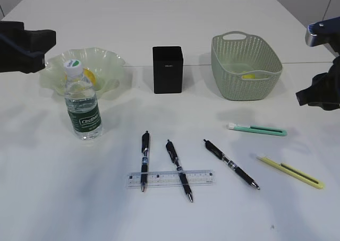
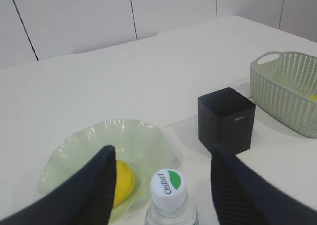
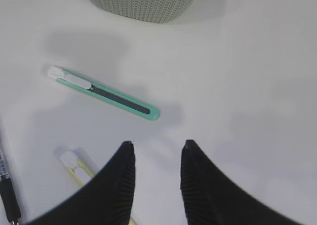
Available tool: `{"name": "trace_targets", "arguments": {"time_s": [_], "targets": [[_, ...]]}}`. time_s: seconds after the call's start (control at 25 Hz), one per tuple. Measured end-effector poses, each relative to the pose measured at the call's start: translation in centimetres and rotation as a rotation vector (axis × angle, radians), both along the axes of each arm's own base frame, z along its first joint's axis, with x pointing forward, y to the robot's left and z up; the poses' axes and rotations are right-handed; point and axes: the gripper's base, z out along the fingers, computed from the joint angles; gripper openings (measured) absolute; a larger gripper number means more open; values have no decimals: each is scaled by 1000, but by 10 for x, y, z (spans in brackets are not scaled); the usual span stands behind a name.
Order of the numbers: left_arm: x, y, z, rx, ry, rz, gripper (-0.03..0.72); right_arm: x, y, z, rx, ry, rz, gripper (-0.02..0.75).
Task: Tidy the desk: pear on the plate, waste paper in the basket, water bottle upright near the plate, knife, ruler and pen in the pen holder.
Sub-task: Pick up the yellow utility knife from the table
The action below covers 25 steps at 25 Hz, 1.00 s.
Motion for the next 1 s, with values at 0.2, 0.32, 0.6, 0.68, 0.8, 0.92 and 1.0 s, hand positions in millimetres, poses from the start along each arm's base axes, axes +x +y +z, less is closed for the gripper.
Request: {"name": "trace_targets", "arguments": {"time_s": [0.2, 0.32, 0.6, 0.68, 0.8, 0.92, 1.0], "targets": [[-5, 2, 8, -11, -24, 2, 330, 0, 0, 0, -1, 4, -1, 239], [-7, 2, 10, -16, -31, 3, 277, 0, 0, 0, 1, 4, -2, 239], [-7, 2, 10, -16, -32, 3, 232, -1, 0, -1, 1, 18, -7, 239], [-7, 2, 10, -16, -32, 3, 232, -2, 0, -1, 0, 22, -8, 239], [-7, 3, 9, -14, -21, 3, 232, -2, -1, -1, -1, 24, -9, 239], [-7, 3, 7, -13, 9, 6, 235, -2, -1, -1, -1, 24, -9, 239], [-8, 3, 5, -12, 31, 8, 241, -2, -1, -1, -1, 26, -9, 239]]}}
